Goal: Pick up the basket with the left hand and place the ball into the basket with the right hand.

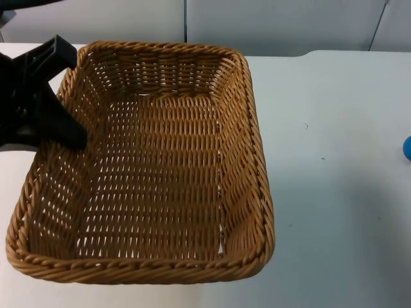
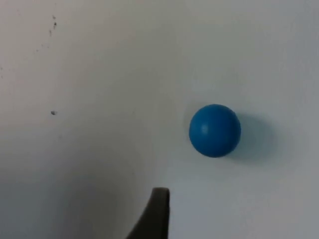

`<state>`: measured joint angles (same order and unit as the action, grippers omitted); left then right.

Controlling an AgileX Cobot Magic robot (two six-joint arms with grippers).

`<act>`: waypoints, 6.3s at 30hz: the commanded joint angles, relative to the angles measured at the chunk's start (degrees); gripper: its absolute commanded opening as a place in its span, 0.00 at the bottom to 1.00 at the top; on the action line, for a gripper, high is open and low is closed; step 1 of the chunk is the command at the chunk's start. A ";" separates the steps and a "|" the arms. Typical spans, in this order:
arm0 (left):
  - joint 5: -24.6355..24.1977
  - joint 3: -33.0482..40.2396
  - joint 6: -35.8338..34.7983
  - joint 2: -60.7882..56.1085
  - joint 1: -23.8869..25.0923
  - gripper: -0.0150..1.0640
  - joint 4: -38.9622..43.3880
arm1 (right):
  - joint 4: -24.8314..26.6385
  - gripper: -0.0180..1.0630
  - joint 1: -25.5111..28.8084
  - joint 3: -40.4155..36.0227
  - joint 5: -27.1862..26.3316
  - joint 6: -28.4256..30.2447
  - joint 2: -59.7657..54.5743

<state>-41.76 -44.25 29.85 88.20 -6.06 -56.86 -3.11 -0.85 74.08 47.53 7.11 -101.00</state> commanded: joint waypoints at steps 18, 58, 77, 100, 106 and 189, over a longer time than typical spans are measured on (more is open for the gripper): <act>0.93 -0.07 0.10 -0.75 -0.08 0.01 -1.76 | 5.16 0.78 2.76 5.50 -3.96 5.11 -21.64; 1.03 -0.07 0.10 -0.75 -0.08 0.01 -1.76 | 9.46 0.01 2.63 5.50 -3.48 5.16 -8.23; 1.35 -0.07 0.10 -0.75 -0.08 0.01 -1.65 | 13.72 0.01 -25.47 5.50 -7.07 8.99 16.11; 0.86 -0.07 0.10 -0.75 -0.08 0.01 -2.57 | 16.07 0.01 -43.31 5.39 -11.63 8.96 -0.76; 1.08 -0.07 0.10 -0.75 -0.08 0.01 -2.57 | 16.41 0.01 -43.31 5.39 -12.40 9.32 -4.39; 5.44 -0.07 0.42 1.84 -0.08 0.01 -2.69 | 14.90 0.68 -43.19 5.39 -11.17 9.34 6.78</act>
<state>-36.77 -44.13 30.08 89.12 -6.06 -57.99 12.49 -43.93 79.19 35.35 16.11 -95.31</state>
